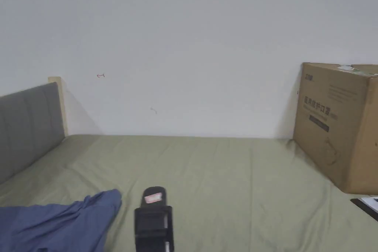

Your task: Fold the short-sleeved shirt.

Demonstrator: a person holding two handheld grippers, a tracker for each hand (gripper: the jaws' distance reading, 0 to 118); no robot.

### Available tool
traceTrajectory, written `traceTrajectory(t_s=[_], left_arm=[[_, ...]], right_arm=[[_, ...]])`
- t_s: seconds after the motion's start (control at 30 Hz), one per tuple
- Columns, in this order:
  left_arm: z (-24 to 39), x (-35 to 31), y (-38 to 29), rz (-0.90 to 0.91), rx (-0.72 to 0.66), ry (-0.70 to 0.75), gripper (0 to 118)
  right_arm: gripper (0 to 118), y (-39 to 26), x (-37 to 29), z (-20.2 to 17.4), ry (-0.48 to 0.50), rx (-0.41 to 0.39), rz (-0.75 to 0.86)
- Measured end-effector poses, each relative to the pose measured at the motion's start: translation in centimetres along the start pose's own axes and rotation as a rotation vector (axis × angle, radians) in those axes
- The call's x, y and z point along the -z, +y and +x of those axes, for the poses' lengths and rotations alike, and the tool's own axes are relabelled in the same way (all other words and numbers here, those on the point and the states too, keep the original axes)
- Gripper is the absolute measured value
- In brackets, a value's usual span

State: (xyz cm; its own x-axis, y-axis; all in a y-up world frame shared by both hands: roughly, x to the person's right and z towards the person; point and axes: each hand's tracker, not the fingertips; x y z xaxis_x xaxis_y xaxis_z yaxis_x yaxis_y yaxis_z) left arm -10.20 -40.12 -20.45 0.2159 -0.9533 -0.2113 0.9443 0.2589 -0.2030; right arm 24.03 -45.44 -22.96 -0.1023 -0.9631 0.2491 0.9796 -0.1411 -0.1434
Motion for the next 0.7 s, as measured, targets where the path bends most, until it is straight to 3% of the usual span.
traceTrajectory(t_s=[0.1,0.17,0.23,0.3,0.33,0.37,0.53,0.7], left_arm=[[-5.0,1.1,-0.7,-0.150,-0.667,-0.200,118],[-7.2,1.7,-2.8,-0.169,-1.071,-0.249,118],[-8.4,1.5,-4.7,-0.131,-1.347,-0.243,118],[-8.7,0.9,-5.8,-0.075,-1.487,-0.157,118],[-8.8,0.6,-5.9,-0.072,-1.483,-0.100,118],[-8.7,0.3,-5.6,-0.079,-1.462,-0.036,118],[-8.6,0.1,-5.1,-0.081,-1.362,-0.002,118],[-8.2,0.2,-5.1,-0.089,-1.309,-0.025,118]], right_arm=[[118,0.0,-0.4,-4.0,0.040,-0.453,0.036],[118,-1.9,-1.0,-7.5,0.076,-0.900,0.119],[118,-4.5,-2.0,-9.3,0.106,-1.347,0.239],[118,-7.1,-2.6,-9.8,0.132,-1.698,0.358],[118,-7.9,-2.9,-9.7,0.136,-1.765,0.412],[118,-8.0,-3.1,-9.5,0.138,-1.761,0.448],[118,-8.2,-3.8,-9.7,0.217,-1.609,0.391],[118,-8.7,-3.3,-9.5,0.218,-1.624,0.360]])
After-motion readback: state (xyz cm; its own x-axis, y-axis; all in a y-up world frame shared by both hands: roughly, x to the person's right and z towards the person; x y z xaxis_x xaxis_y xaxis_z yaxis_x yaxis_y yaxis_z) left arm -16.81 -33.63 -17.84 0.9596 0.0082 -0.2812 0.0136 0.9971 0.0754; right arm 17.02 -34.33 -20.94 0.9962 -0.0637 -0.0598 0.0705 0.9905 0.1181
